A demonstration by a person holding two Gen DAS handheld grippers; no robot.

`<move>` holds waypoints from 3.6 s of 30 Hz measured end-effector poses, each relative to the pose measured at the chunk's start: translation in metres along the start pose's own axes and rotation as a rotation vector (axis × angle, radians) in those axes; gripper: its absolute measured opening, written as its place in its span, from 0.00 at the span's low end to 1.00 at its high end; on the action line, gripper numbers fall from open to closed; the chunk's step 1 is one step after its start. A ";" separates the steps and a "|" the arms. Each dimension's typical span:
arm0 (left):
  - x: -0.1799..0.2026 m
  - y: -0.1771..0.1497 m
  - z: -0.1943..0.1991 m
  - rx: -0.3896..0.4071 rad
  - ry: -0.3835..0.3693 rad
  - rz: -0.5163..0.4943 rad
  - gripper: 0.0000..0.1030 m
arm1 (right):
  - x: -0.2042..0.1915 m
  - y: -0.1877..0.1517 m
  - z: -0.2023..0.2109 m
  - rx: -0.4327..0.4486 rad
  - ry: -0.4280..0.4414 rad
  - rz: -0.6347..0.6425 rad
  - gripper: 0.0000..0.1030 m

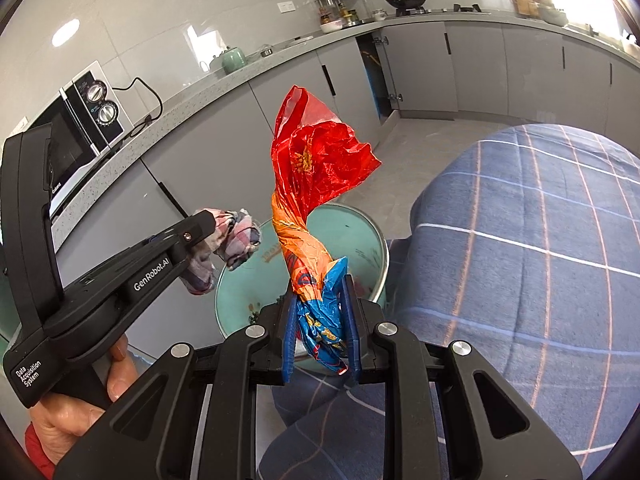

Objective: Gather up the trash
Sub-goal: 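Carry the cloth and the red-orange bag with wrapper over the teal bin, then lower both items into the bin and open both tools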

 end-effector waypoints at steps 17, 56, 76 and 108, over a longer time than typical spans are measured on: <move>-0.013 -0.013 -0.043 -0.099 -0.001 0.021 0.08 | -0.002 -0.001 -0.054 -0.088 -0.040 -0.006 0.21; -0.013 -0.035 -0.077 -0.202 0.022 -0.001 0.08 | 0.004 0.009 -0.065 -0.052 -0.044 -0.018 0.34; -0.005 -0.058 -0.091 -0.279 0.045 -0.034 0.10 | 0.023 0.006 -0.048 -0.017 -0.087 -0.082 0.34; -0.013 -0.048 -0.075 -0.213 0.157 -0.024 0.92 | 0.024 0.005 -0.044 0.017 -0.076 -0.126 0.49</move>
Point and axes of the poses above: each gripper's, at about its wrist camera, not at the fingertips, and z roughly against the way its jaws point, x to its right, y to its top, the point moved 3 cm from there along -z, roughly the way its jaws point, and after that the axes turned 11 degrees about -z, right-handed, at the moved point
